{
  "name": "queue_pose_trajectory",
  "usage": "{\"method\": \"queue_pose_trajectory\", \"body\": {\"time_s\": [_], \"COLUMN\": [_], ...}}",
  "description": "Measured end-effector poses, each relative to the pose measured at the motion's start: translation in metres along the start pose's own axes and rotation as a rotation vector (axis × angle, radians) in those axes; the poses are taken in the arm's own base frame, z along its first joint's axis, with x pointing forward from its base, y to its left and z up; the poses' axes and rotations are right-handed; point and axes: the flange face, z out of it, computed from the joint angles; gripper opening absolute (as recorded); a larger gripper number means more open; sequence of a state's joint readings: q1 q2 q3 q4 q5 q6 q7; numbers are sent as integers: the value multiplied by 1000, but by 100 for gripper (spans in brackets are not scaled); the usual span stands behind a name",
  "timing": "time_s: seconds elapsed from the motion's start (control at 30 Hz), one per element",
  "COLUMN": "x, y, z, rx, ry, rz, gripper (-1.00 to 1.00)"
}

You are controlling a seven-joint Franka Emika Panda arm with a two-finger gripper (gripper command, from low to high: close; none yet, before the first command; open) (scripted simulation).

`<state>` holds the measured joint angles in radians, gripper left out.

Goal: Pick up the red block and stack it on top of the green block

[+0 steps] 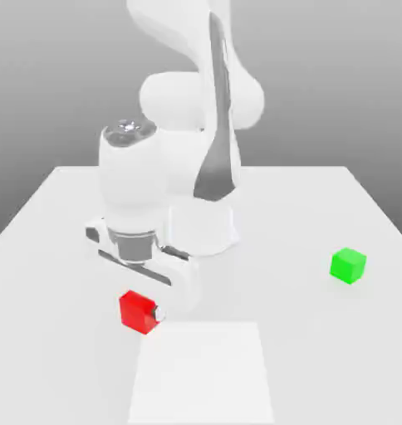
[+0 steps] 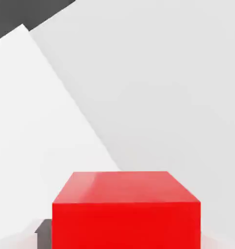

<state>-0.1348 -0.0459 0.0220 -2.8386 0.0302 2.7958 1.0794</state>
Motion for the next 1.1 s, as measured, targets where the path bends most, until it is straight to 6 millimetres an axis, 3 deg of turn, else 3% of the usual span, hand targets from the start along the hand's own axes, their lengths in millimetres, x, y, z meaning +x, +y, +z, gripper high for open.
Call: {"method": "queue_pose_trajectory", "body": {"time_s": [0.17, 0.3, 0.47, 0.63, 0.73, 1.0, 1.03, 1.1], "x": [-105, -198, -306, -394, -408, -407, -407, -407], "y": [-30, -29, 7, 73, 86, 87, 88, 88], "z": [-14, -22, -29, -32, -21, 30, 34, 34], "rx": [11, 13, 7, -7, -10, -10, -10, -10], "ry": [-16, -23, -21, -6, 5, 6, 3, 3], "rz": [-363, -676, -1071, -1464, -1535, -1539, -1539, -1539], "gripper": [-100, -100, -100, -100, -100, -100, 100, 100]}}
